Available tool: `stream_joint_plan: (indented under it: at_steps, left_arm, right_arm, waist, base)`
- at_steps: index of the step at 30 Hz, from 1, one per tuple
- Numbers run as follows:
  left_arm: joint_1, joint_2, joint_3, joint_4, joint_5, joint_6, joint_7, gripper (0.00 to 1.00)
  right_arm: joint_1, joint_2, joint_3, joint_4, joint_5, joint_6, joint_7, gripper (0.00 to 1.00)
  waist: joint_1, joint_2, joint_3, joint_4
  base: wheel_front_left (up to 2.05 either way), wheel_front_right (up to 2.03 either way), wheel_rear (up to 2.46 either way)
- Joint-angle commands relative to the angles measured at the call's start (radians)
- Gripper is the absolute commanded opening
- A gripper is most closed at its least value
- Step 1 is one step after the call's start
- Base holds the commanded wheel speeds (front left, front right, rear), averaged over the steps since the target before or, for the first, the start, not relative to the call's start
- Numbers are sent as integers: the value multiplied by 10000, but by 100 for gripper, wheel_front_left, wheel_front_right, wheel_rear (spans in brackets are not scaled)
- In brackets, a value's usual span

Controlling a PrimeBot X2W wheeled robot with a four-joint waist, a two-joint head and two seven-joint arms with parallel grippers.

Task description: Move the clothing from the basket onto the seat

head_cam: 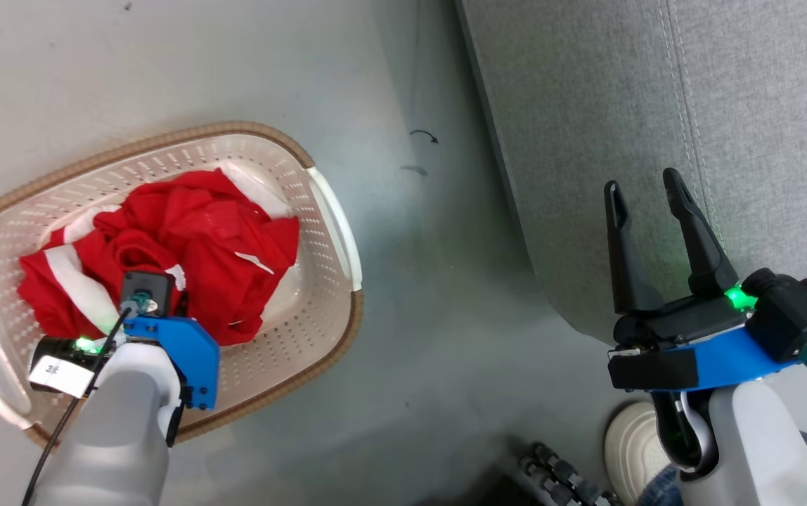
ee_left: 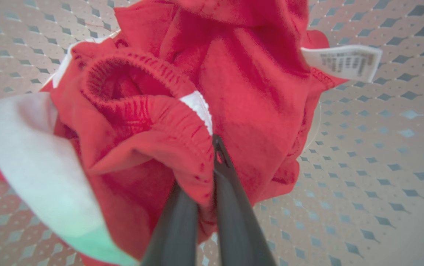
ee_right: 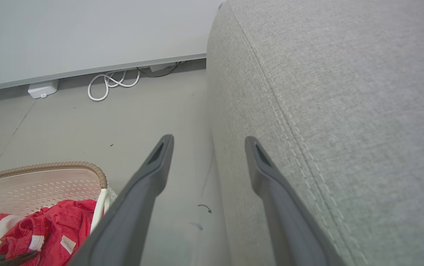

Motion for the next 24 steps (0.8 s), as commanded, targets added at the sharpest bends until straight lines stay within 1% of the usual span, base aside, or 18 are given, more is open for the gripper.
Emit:
stream_joint_plan:
  at_steps: [1,7,16,20,24]
  left_arm:
    - [12,-30,-37,2,-19,-40,-50,0]
    - [175,-399,-183,6,-86,-123,-284,0]
    - [811,-987,-801,-60,15,-439,-895,0]
    - [1186,-969,-1001,-241,-149,-578,-1164,0]
    - [1697,-1122,-1414,-774,-568,-614,-1227,0]
  right_arm:
    - [-107,-20,-15,37,-70,5,-54,100]
    - [-77,-22,-71,173,-421,5,-54,100]
    - [285,-27,-170,555,-996,5,-51,100]
    - [439,-30,-203,739,-1164,5,-49,100]
    - [667,-28,-233,912,-1340,5,-49,100]
  waist:
    - [-1,0,-140,120]
    - [-1,0,-951,667]
    - [-1,0,-2853,1585]
    - [-1,0,-3687,1894]
    - [-1,0,-4461,2149]
  base:
    - [0,0,0]
    - [0,0,0]
    - [0,0,0]
    - [0,0,0]
    - [0,0,0]
